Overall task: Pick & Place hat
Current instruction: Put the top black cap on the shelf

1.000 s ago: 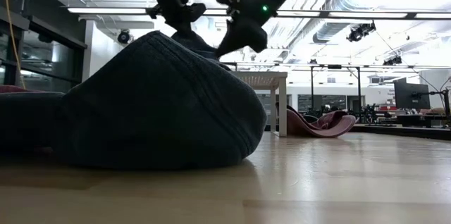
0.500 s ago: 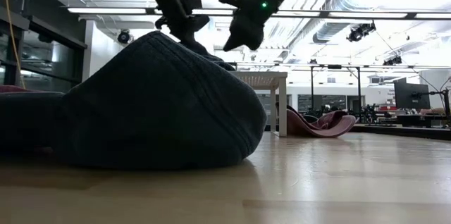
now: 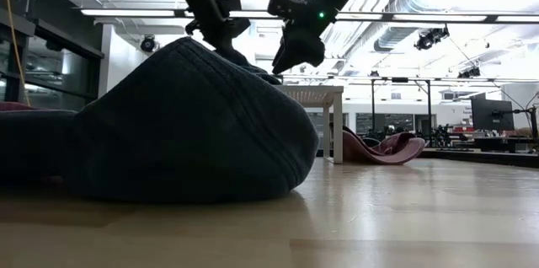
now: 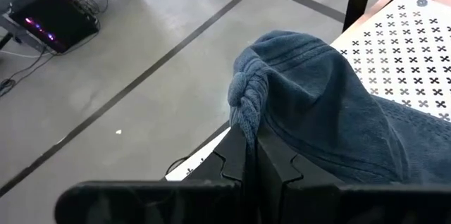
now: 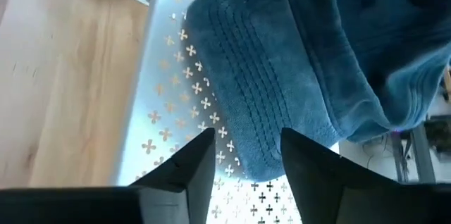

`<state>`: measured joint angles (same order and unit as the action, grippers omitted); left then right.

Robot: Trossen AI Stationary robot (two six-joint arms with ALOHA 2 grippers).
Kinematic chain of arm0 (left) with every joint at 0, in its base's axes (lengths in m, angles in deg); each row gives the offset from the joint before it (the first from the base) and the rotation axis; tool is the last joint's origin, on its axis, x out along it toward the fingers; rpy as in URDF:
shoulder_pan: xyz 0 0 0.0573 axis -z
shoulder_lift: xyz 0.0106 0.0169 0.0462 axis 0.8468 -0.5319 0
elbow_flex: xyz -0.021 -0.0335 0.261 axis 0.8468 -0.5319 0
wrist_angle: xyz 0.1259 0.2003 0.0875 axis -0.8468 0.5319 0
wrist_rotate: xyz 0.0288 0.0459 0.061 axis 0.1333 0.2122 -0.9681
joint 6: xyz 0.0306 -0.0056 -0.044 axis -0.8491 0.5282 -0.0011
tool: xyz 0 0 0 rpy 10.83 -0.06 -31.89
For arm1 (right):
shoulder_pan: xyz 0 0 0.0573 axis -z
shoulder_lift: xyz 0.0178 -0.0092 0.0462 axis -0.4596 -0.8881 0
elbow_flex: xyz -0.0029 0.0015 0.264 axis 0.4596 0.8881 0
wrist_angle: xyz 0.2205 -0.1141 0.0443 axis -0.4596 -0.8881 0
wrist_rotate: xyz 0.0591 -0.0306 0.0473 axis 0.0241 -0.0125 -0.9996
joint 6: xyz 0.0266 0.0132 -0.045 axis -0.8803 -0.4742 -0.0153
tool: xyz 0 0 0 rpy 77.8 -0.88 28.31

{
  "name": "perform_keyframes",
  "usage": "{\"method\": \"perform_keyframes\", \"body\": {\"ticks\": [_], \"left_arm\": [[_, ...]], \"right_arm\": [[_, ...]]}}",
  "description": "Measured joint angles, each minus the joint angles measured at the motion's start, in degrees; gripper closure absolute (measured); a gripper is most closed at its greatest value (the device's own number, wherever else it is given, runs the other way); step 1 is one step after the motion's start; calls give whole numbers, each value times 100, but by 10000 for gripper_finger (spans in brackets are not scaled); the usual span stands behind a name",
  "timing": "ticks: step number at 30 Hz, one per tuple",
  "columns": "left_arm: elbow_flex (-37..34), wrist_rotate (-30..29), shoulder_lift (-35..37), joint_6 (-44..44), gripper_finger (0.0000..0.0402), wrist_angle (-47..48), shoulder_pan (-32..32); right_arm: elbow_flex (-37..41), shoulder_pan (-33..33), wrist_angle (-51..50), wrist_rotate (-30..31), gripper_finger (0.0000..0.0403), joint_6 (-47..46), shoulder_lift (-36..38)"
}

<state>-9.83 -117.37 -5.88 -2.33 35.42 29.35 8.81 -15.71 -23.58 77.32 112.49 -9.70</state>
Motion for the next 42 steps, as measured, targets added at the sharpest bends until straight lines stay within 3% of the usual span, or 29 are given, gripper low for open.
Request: {"method": "perform_keyframes", "body": {"ticks": [12, 16, 25, 42], "left_arm": [[-2, 145, -2, 0, 394, 9, 0], [-4, 160, -2, 0, 394, 14, 0], [-4, 176, -7, 2, 394, 115, 0], [-9, 244, -7, 2, 394, 148, 0]], "right_arm": [[0, 254, 131, -877, 256, 892, -98], [-2, 265, 348, -587, 264, 1044, -217], [-7, 308, 409, -552, 281, 1037, -340], [-15, 242, 405, -434, 394, 1072, -330]]}}
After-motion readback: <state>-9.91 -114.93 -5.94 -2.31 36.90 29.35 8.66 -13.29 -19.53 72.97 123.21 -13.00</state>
